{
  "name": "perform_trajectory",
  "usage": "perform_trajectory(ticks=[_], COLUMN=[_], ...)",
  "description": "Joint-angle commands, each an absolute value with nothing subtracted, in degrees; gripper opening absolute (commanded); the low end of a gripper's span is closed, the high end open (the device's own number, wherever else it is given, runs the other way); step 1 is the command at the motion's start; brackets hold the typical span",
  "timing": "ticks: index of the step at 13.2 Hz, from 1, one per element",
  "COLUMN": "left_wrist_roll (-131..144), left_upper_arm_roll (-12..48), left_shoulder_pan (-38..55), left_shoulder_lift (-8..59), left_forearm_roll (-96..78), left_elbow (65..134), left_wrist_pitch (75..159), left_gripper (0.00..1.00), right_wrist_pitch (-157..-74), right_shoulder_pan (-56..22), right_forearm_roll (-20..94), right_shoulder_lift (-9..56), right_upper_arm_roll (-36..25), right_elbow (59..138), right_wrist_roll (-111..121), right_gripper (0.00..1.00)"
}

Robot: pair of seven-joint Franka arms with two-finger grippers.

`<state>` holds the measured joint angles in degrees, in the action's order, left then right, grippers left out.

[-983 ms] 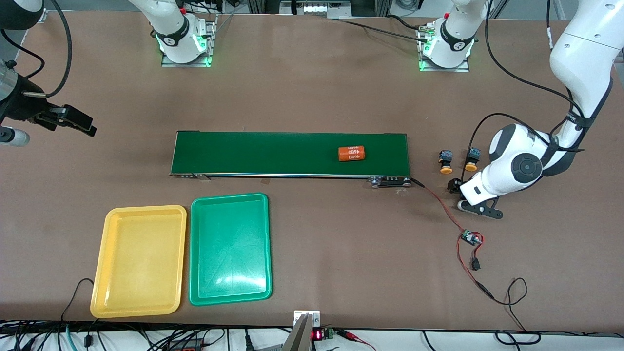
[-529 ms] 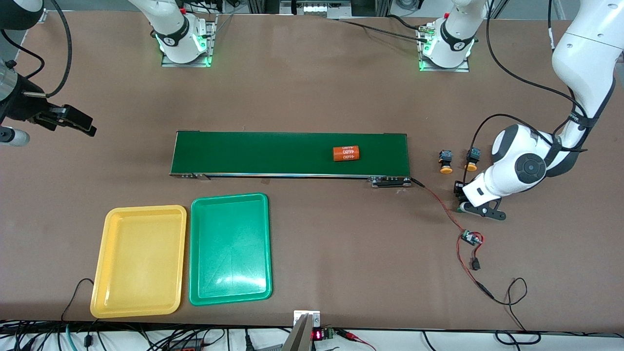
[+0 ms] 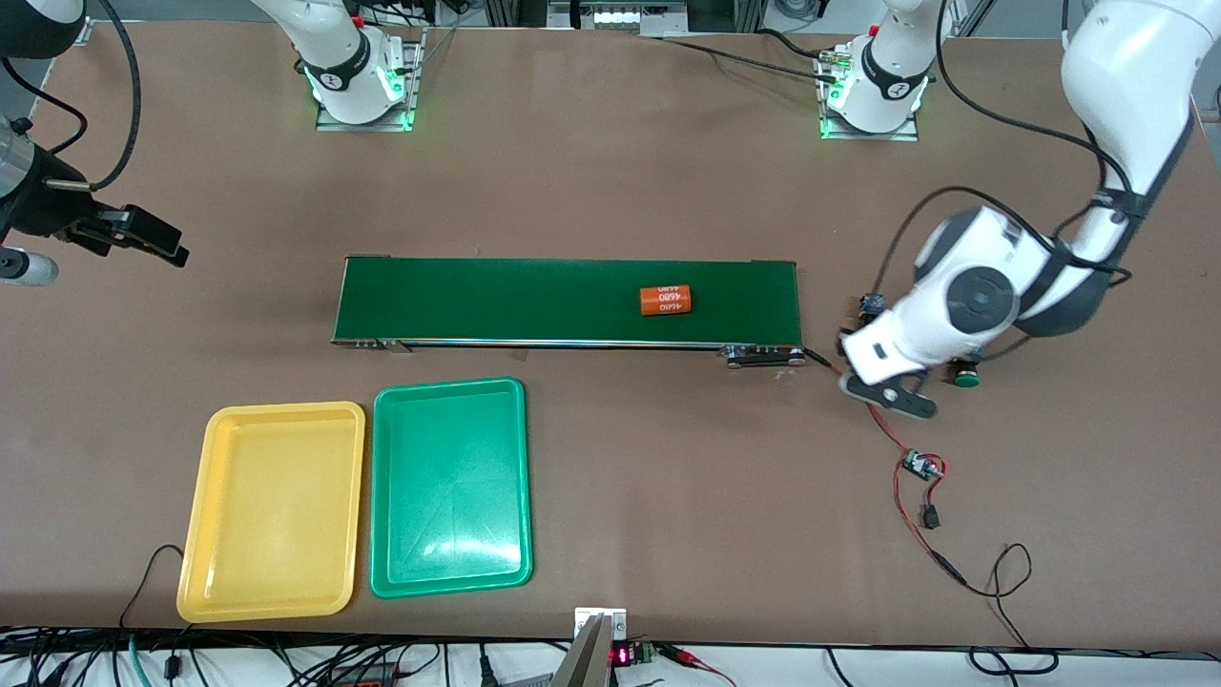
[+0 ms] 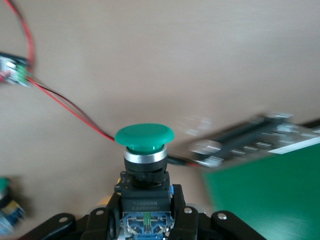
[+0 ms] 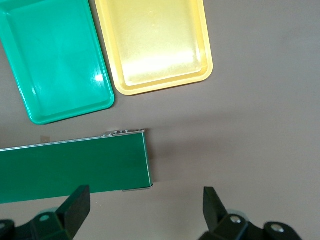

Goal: Sort buttons by color to trays
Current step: 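Grasp the green button with the left gripper and carry it to the belt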

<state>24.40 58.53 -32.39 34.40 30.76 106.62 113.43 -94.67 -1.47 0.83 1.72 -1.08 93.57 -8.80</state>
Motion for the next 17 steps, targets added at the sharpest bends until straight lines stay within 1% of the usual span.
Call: perform_trajectory(ticks=[1, 3, 5, 6, 7, 8, 9, 10, 11, 13, 14, 15, 17], left_wrist_roll=[35.9, 45.5, 52.4, 54.1, 54.3, 54.4, 54.4, 54.3, 54.3, 53.9, 53.5, 53.1, 50.6], left_upper_arm_roll=[63.8, 65.8, 65.3, 65.2, 65.1, 65.1, 64.3, 62.3, 62.0, 62.1, 62.4, 62.9, 64.2], left_shoulder_pan=[-32.8, -32.1, -29.9, -29.7, -29.4, -29.3, -28.0, -26.6, -26.1, -26.7, -27.1, -27.4, -27.6], left_shoulder_lift=[35.5, 36.6, 36.7, 36.9, 37.1, 37.3, 37.6, 37.5, 37.3, 36.7, 36.0, 35.9, 35.7], left_forearm_roll=[31.4, 31.4, 31.7, 32.0, 32.2, 32.3, 32.3, 32.5, 32.5, 32.5, 32.5, 32.5, 32.5], left_elbow=[110.1, 113.9, 119.1, 120.0, 120.1, 120.1, 120.1, 119.6, 119.4, 119.1, 117.9, 116.3, 109.5], left_wrist_pitch=[114.0, 117.4, 124.9, 127.0, 127.1, 127.3, 127.4, 127.4, 127.4, 127.0, 126.3, 123.8, 114.0], left_gripper=[0.29, 0.29, 0.29, 0.29, 0.3, 0.36, 0.55, 0.79, 1.0, 1.0, 1.0, 1.0, 1.0], right_wrist_pitch=[-94.4, -94.4, -94.4, -94.4, -94.4, -94.4, -94.4, -94.4, -94.5, -94.5, -94.5, -94.5, -94.5], right_shoulder_pan=[-1.0, -1.0, -1.0, -1.0, -1.0, -1.0, -1.0, -1.0, -1.0, -1.0, -1.0, -1.0, -1.0], right_forearm_roll=[1.6, 1.6, 1.6, 1.6, 1.6, 1.6, 1.6, 1.6, 1.6, 1.6, 1.6, 1.6, 1.6], right_shoulder_lift=[1.9, 1.9, 1.9, 1.9, 1.9, 2.0, 1.9, 2.0, 2.0, 2.0, 2.0, 2.0, 2.0], right_upper_arm_roll=[-0.9, -0.9, -0.9, -0.9, -0.9, -0.9, -0.9, -0.9, -0.9, -0.9, -0.9, -0.9, -0.9], right_elbow=[92.7, 92.7, 92.7, 92.7, 92.7, 92.7, 92.7, 92.7, 92.7, 92.7, 92.7, 92.7, 92.7], right_wrist_roll=[-8.4, -8.4, -8.4, -8.4, -8.3, -8.3, -8.3, -8.3, -8.3, -8.3, -8.3, -8.3, -8.3], right_gripper=[1.0, 1.0, 1.0, 1.0, 1.0, 1.0, 1.0, 1.0, 1.0, 1.0, 1.0, 1.0, 1.0])
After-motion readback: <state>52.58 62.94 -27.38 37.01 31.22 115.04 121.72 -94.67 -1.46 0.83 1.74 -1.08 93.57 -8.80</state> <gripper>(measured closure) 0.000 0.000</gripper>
